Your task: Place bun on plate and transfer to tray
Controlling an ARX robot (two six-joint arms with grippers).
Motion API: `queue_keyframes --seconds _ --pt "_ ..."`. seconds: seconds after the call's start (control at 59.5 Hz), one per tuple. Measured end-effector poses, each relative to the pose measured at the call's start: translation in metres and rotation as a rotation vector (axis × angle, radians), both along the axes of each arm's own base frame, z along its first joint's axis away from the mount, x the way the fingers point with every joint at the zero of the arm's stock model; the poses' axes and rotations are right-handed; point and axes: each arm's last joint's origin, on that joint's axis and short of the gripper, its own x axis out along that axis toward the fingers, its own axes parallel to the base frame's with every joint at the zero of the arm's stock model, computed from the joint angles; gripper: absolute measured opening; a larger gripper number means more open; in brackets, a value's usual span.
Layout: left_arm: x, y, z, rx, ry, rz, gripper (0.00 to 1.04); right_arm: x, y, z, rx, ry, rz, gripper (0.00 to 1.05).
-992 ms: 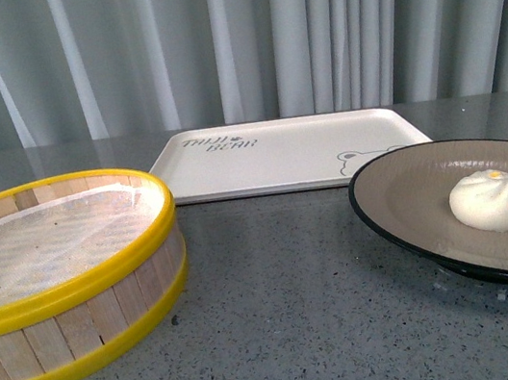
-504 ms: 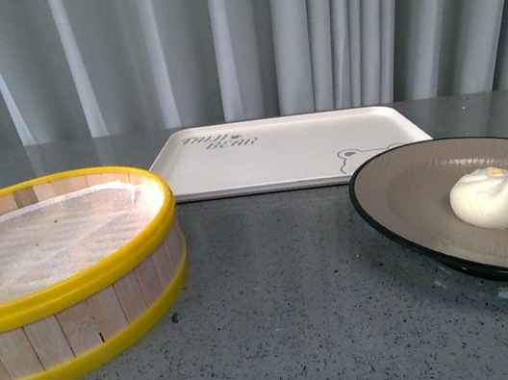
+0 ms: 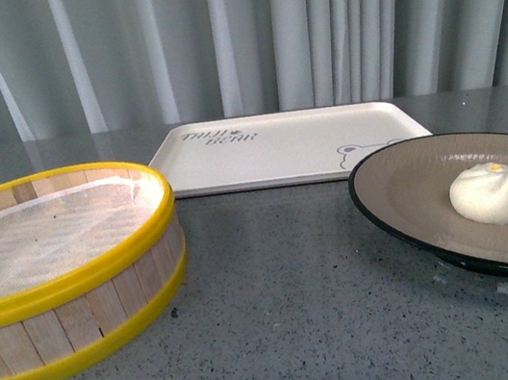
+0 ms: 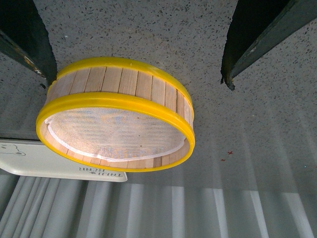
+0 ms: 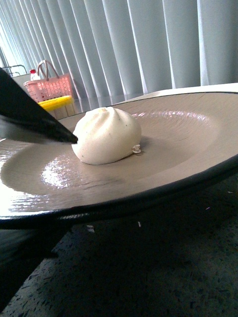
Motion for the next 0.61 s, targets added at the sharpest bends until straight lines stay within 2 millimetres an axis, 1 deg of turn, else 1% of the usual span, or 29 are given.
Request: queue_keyframes --seconds 0.067,0.235,0.269,0.471,0.538,0.605 --pt "0.0 0.0 0.0 0.0 0.0 0.0 0.98 0.0003 -0.0002 0.0003 0.003 -0.007 0.001 0.3" --pt "0.0 0.0 0.0 0.0 0.0 0.0 0.98 0.0002 -0.0009 -0.0005 0.007 -0.016 0.003 0.05" --pt "0.0 0.0 0.0 0.0 0.0 0.0 0.98 0.0003 -0.0009 -0.0004 0.008 -0.016 0.002 0.03" --pt "0.0 0.0 0.0 0.0 0.0 0.0 0.98 -0.0008 -0.0021 -0.0006 0.02 -0.036 0.004 0.03" --pt "0.0 0.0 0.0 0.0 0.0 0.0 0.98 -0.0024 -0.0025 0.0016 0.009 -0.043 -0.006 0.03" --pt "0.0 0.0 0.0 0.0 0.0 0.0 0.98 -0.0054 -0.005 0.0084 -0.014 -0.064 -0.022 0.03"
